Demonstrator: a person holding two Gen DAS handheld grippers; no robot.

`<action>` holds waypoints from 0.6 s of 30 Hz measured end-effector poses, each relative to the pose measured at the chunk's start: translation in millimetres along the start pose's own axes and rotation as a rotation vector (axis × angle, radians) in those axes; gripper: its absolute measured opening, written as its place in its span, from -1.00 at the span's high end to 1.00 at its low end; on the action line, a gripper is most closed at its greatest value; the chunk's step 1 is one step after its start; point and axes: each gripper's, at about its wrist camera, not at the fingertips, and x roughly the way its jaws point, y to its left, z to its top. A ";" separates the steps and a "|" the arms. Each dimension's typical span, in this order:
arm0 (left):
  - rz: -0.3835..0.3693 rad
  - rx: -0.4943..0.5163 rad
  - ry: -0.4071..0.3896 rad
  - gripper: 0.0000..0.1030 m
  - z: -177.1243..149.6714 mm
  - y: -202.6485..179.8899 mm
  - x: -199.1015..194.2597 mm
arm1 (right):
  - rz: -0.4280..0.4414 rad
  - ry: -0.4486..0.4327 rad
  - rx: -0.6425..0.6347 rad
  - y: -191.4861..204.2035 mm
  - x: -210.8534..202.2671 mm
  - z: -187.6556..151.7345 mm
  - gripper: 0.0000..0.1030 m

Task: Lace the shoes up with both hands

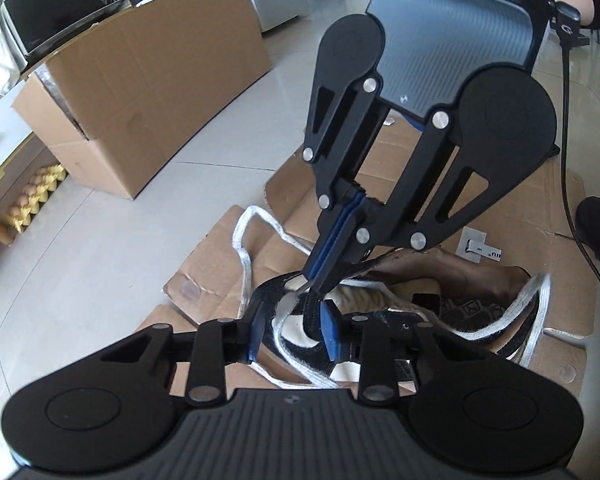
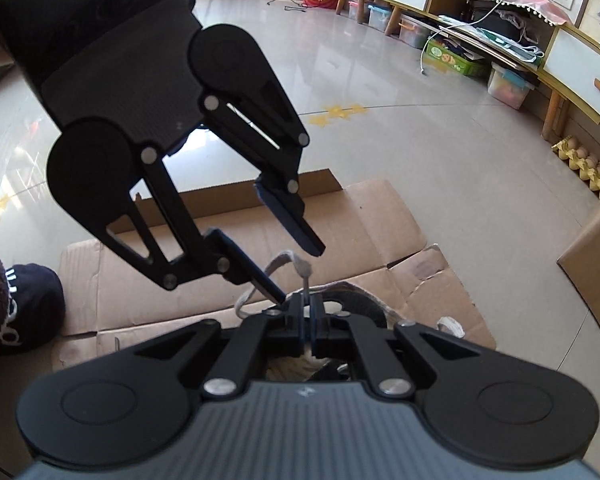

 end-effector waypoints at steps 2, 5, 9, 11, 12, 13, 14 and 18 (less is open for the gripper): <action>-0.004 0.022 0.001 0.52 0.5 -3.0 0.0 | -0.001 0.006 -0.007 0.8 1.0 -0.4 0.95; -0.012 0.045 0.007 0.66 0.9 -6.1 0.9 | -0.002 0.013 -0.013 1.6 3.0 -0.5 0.95; -0.011 0.036 0.020 0.92 -0.9 -7.5 1.4 | 0.002 0.017 -0.008 1.6 5.7 0.1 0.94; -0.007 0.031 0.031 0.95 -0.7 -7.5 1.6 | 0.005 0.019 -0.006 1.8 6.9 0.4 0.94; -0.001 0.033 0.037 0.96 -0.6 -8.1 1.8 | 0.005 0.019 0.000 2.8 8.3 -0.6 0.94; 0.011 0.043 0.047 0.96 -0.6 -9.4 2.5 | -0.004 0.029 0.009 2.1 10.6 -1.3 0.89; 0.028 0.060 0.063 0.96 -1.4 -10.6 4.3 | -0.013 0.038 0.018 1.5 12.9 -2.0 0.85; 0.069 0.122 0.114 0.96 -5.8 -13.7 12.1 | -0.021 0.099 0.029 1.6 22.9 -9.2 0.82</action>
